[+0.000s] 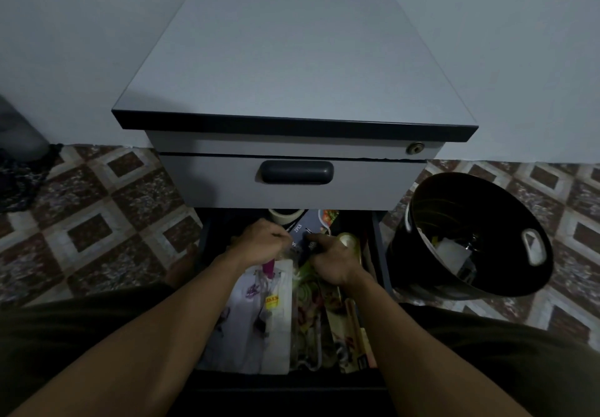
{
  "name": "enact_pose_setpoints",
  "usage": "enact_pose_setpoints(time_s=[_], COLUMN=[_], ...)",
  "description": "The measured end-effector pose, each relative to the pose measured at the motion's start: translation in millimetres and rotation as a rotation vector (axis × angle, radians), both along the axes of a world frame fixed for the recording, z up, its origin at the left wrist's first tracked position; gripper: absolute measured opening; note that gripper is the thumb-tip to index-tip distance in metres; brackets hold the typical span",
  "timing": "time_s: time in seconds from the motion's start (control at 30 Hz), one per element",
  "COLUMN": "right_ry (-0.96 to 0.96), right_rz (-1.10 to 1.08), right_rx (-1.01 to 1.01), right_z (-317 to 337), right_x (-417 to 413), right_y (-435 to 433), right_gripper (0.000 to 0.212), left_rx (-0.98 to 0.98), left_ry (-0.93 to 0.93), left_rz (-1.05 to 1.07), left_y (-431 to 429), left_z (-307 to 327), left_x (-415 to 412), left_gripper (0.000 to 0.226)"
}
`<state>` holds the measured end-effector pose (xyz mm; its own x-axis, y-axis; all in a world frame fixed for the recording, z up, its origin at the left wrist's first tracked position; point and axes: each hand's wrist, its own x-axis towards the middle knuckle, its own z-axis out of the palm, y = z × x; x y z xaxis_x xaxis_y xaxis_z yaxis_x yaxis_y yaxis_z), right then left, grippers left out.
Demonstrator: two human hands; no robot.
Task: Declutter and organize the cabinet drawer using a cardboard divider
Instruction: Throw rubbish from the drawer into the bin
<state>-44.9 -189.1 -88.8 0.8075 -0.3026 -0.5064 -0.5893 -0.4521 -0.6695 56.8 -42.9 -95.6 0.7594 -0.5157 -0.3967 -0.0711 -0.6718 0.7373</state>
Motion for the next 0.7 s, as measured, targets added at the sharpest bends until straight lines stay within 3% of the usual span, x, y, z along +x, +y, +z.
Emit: enact_pose_setpoints(time_s=[0.33, 0.53, 0.7], right_ry=[-0.015, -0.108, -0.130], right_rz=[0.022, -0.087, -0.141], right_rx=[0.091, 0.240, 0.294], right_z=[9.9, 12.4, 16.1], right_x=[-7.2, -10.3, -13.2], right_y=[-3.8, -6.6, -9.6], right_gripper=[0.062, 0.057, 0.052], left_rx=[-0.098, -0.168, -0.198], left_ry=[0.152, 0.222, 0.220], left_rz=[0.057, 0.063, 0.121], left_y=[-8.0, -12.1, -12.2], left_z=[7.3, 15.8, 24.8], left_x=[11.3, 8.9, -1.1], left_gripper=[0.021, 0.036, 0.028])
